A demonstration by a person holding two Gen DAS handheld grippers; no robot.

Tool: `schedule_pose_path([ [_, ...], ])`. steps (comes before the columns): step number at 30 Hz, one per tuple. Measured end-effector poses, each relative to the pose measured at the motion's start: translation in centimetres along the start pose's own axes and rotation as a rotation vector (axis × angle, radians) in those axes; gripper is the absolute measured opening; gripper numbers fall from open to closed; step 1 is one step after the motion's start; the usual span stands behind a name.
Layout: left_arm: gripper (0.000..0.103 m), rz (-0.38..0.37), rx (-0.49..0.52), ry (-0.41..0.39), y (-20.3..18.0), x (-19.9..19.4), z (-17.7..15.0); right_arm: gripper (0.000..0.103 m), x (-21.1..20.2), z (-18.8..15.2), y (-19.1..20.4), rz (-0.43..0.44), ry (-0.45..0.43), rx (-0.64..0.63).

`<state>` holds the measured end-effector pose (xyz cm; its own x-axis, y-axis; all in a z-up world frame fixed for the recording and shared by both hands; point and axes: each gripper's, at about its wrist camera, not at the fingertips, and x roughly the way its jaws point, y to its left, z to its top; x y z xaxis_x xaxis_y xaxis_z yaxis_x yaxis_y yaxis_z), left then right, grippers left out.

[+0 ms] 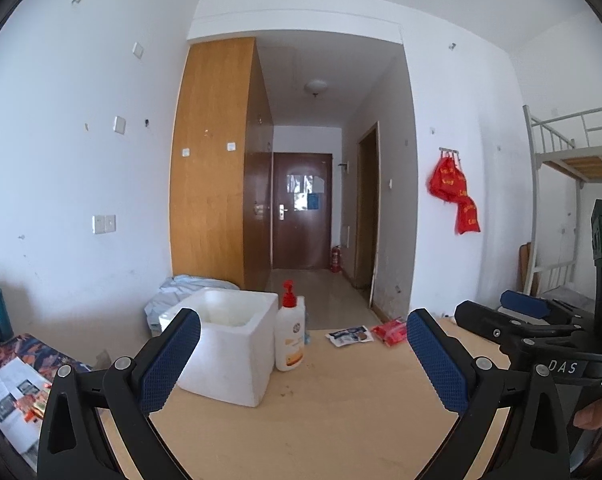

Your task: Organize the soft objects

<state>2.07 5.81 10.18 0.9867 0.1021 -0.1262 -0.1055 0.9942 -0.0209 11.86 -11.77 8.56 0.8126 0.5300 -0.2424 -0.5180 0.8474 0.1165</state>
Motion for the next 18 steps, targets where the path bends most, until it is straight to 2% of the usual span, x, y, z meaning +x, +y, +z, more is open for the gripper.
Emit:
schedule_pose_path([
  [4, 0.103, 0.011, 0.015, -0.019, -0.6, -0.9, -1.0, 0.103, -1.0, -1.3, 0.1, -0.014, -0.017, -0.017],
  [18, 0.103, 0.014, -0.001, 0.031, -0.9, -1.7, -6.1, 0.103, -2.7, -6.5, 0.0, -0.031, -0.026, -0.02],
])
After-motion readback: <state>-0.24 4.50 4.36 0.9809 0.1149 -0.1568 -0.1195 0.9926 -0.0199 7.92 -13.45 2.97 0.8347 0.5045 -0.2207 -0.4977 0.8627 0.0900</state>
